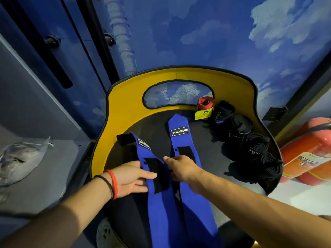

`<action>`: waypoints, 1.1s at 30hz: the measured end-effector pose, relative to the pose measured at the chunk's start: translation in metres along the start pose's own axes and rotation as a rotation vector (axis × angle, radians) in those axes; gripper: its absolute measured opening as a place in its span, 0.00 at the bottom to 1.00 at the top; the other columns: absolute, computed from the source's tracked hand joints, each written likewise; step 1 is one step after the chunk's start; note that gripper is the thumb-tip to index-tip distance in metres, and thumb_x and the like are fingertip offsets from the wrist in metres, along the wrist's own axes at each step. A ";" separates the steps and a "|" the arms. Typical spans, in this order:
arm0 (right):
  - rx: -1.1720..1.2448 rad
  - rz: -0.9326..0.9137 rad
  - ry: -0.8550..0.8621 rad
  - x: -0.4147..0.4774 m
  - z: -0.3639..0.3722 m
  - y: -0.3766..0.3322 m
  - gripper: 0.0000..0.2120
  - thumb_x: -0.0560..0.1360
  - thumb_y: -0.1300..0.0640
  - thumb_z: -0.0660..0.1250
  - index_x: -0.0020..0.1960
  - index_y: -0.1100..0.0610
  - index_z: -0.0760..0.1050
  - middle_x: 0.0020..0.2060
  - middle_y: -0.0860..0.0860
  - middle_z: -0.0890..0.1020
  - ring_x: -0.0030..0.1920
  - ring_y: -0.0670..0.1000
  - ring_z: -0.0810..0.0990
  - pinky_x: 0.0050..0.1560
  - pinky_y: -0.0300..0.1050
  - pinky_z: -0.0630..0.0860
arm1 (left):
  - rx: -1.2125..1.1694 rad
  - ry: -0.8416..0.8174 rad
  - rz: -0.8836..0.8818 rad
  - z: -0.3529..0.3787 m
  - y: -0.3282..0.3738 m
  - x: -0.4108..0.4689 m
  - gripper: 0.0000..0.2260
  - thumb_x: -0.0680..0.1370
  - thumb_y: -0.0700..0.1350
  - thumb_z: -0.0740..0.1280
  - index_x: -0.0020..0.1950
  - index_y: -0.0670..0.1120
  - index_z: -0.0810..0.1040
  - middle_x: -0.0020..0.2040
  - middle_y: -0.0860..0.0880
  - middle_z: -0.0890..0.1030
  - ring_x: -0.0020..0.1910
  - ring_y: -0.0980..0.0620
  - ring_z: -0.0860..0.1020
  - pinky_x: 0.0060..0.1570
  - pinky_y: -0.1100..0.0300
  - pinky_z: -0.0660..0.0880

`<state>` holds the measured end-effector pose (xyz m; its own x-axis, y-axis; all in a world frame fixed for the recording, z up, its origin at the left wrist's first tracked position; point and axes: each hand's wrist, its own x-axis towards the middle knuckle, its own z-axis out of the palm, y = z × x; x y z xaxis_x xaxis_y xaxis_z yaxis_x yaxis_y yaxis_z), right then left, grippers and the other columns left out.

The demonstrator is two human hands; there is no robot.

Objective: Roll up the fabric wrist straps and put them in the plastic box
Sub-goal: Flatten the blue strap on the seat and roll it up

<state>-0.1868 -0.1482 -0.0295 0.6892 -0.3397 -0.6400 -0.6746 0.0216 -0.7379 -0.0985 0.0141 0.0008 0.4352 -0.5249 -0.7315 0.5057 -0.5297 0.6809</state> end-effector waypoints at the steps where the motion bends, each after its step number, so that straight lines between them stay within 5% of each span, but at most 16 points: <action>1: 0.061 0.005 -0.007 0.001 0.000 0.000 0.19 0.80 0.39 0.64 0.57 0.54 0.78 0.52 0.52 0.82 0.53 0.53 0.81 0.59 0.52 0.80 | 0.049 -0.042 -0.013 0.003 -0.001 -0.004 0.17 0.77 0.33 0.71 0.63 0.45 0.79 0.54 0.44 0.86 0.54 0.44 0.85 0.60 0.43 0.79; 7: 0.406 0.005 0.000 0.000 -0.007 -0.004 0.11 0.78 0.50 0.72 0.52 0.59 0.81 0.49 0.58 0.87 0.55 0.62 0.85 0.62 0.60 0.80 | 0.313 -0.340 -0.118 0.019 -0.007 -0.017 0.19 0.76 0.33 0.71 0.66 0.48 0.78 0.59 0.48 0.85 0.59 0.49 0.83 0.59 0.49 0.80; 10: 0.415 -0.052 0.048 0.000 -0.013 -0.002 0.09 0.78 0.57 0.72 0.40 0.54 0.77 0.41 0.54 0.86 0.42 0.55 0.84 0.41 0.47 0.78 | 0.370 -0.319 -0.115 0.020 -0.007 -0.015 0.17 0.77 0.37 0.72 0.64 0.49 0.80 0.58 0.49 0.85 0.59 0.50 0.83 0.64 0.47 0.77; 14: 0.463 -0.141 -0.003 -0.007 -0.020 -0.005 0.09 0.80 0.61 0.69 0.43 0.52 0.75 0.41 0.51 0.84 0.35 0.47 0.80 0.32 0.40 0.69 | 0.232 -0.155 -0.060 0.010 0.000 -0.008 0.15 0.77 0.47 0.73 0.64 0.48 0.80 0.56 0.49 0.86 0.58 0.50 0.83 0.66 0.46 0.75; 19: 0.451 -0.198 -0.036 -0.013 -0.016 -0.007 0.05 0.81 0.61 0.68 0.50 0.52 0.80 0.51 0.57 0.85 0.42 0.49 0.81 0.41 0.45 0.72 | -0.026 0.177 0.249 0.008 0.012 0.008 0.10 0.80 0.44 0.69 0.62 0.50 0.80 0.54 0.50 0.86 0.54 0.53 0.84 0.52 0.56 0.80; 23: 0.467 -0.196 -0.015 -0.016 -0.018 -0.010 0.04 0.81 0.61 0.67 0.52 0.54 0.79 0.47 0.52 0.86 0.38 0.46 0.82 0.32 0.39 0.71 | -0.078 0.236 0.368 0.012 0.015 0.016 0.12 0.80 0.40 0.69 0.63 0.47 0.79 0.54 0.49 0.86 0.54 0.51 0.84 0.44 0.60 0.79; 29: 0.311 -0.099 0.044 -0.023 -0.017 -0.005 0.07 0.81 0.52 0.69 0.47 0.54 0.77 0.42 0.49 0.83 0.37 0.47 0.79 0.35 0.41 0.77 | -0.091 0.283 0.402 0.013 0.019 0.027 0.10 0.79 0.38 0.70 0.60 0.44 0.82 0.51 0.45 0.87 0.51 0.48 0.85 0.43 0.58 0.81; 33: 0.191 0.016 -0.062 -0.034 -0.008 0.015 0.22 0.78 0.46 0.72 0.67 0.56 0.74 0.54 0.49 0.84 0.49 0.48 0.84 0.40 0.41 0.82 | -0.201 0.356 0.431 0.008 0.035 0.037 0.13 0.79 0.36 0.70 0.63 0.39 0.80 0.54 0.41 0.85 0.45 0.51 0.85 0.38 0.62 0.82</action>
<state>-0.2226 -0.1434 -0.0167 0.6982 -0.2790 -0.6593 -0.6269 0.2066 -0.7512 -0.0709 -0.0290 -0.0018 0.8382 -0.3904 -0.3808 0.3440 -0.1634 0.9247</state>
